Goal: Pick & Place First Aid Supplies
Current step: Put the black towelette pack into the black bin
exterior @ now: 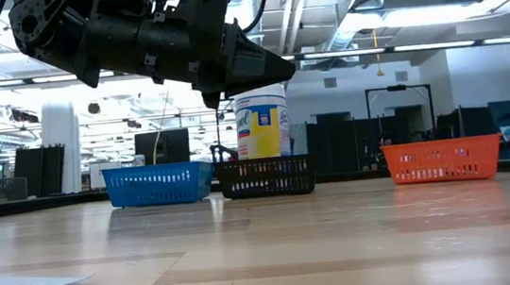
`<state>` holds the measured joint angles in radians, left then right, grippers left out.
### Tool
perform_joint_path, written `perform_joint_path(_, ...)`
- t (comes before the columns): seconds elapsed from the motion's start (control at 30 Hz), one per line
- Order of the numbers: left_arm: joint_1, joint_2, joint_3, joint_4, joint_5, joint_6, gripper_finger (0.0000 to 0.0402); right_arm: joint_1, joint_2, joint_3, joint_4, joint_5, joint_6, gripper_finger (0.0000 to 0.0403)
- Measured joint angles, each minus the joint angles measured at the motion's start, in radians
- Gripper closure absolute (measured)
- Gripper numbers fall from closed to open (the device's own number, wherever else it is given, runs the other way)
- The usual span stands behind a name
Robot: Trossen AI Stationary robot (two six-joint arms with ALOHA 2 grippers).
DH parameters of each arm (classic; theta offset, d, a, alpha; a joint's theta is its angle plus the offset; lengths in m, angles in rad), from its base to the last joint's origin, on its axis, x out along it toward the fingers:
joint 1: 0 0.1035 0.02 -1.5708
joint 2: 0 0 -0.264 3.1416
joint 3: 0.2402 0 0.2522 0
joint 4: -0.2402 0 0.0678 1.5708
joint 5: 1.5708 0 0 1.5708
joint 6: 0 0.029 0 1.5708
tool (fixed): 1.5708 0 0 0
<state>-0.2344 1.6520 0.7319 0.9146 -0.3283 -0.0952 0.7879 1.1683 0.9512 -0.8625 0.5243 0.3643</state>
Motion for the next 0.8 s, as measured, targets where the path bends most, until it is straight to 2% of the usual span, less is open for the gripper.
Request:
perform_joint_path(0.17, 0.0, 0.0, 0.0, 0.0, 0.0, 0.0, 0.0353, 0.058, -0.129, -0.073, 0.147, 0.0, -0.114, 0.0331)
perform_joint_path(0.33, 0.0, 0.0, 0.0, -0.001, 0.0, 0.0, 0.0353, 0.035, -0.202, -0.14, 0.226, 0.0, -0.083, 0.0331)
perform_joint_path(0.57, 0.0, 0.0, 0.0, -0.001, 0.0, 0.0, 0.0353, -0.055, -0.162, -0.167, 0.226, -0.006, -0.069, 0.0331)
perform_joint_path(0.8, 0.0, 0.0, 0.0, -0.001, 0.0, 0.0, 0.0353, -0.16, -0.049, -0.167, 0.295, -0.142, -0.093, 0.0331)
